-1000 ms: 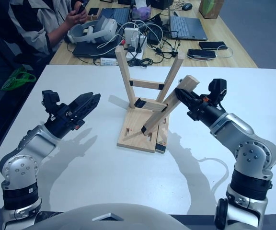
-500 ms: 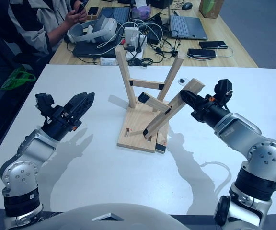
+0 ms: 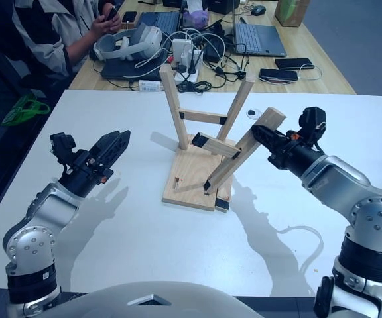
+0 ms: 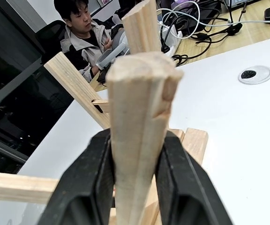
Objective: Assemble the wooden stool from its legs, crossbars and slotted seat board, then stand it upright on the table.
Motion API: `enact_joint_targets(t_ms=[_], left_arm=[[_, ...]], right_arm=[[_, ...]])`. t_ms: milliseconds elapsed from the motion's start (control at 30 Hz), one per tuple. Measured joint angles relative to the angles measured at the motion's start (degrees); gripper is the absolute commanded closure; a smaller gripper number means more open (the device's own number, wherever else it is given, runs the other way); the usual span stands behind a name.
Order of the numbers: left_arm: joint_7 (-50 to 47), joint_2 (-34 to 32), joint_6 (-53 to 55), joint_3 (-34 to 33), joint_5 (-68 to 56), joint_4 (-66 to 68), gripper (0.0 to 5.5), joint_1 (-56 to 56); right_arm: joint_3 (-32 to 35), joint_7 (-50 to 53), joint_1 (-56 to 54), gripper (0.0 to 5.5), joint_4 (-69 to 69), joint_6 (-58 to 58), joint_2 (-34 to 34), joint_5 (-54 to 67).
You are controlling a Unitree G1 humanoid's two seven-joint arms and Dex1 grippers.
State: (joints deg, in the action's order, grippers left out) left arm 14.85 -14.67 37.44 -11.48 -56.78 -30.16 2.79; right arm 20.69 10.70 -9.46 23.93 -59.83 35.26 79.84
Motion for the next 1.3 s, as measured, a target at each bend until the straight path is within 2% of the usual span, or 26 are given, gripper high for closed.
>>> enact_joint_targets(t_ms=[300, 567, 833, 1100, 1200, 1300], left_arm=[[-0.43, 0.01, -0.87, 0.42, 0.65, 1.21, 2.57, -1.14], [-0.79, -0.04, -0.99, 0.26, 0.71, 2.18, 2.57, -2.92], [-1.16, -1.14, -0.5, -0.93, 0.47, 2.16, 2.57, -3.82], [-1.06, -1.8, 0.15, -0.94, 0.5, 2.23, 2.57, -4.44], [0.81, -5.0, 1.12, 1.07, 3.66, 2.53, 2.57, -4.43], [8.46, -15.02, 3.3, 7.89, 11.16, 2.62, 2.57, -4.53]], right_arm=[[-7.76, -1.73, -0.58, 4.5, 7.24, 5.1, 3.75, -16.13], [-10.61, -1.01, 2.17, 4.5, 7.32, 12.13, -3.15, -26.52], [-12.31, -10.05, 14.27, 4.5, 6.62, 29.6, -5.7, -38.24], [-12.55, -13.55, 15.92, 4.5, 5.41, 33.96, -7.9, -41.15], [-12.48, -13.99, 15.84, 4.5, 5.11, 34.18, -7.99, -41.25], [-12.45, -14.32, 15.62, 4.5, 4.86, 34.19, -8.13, -41.27]])
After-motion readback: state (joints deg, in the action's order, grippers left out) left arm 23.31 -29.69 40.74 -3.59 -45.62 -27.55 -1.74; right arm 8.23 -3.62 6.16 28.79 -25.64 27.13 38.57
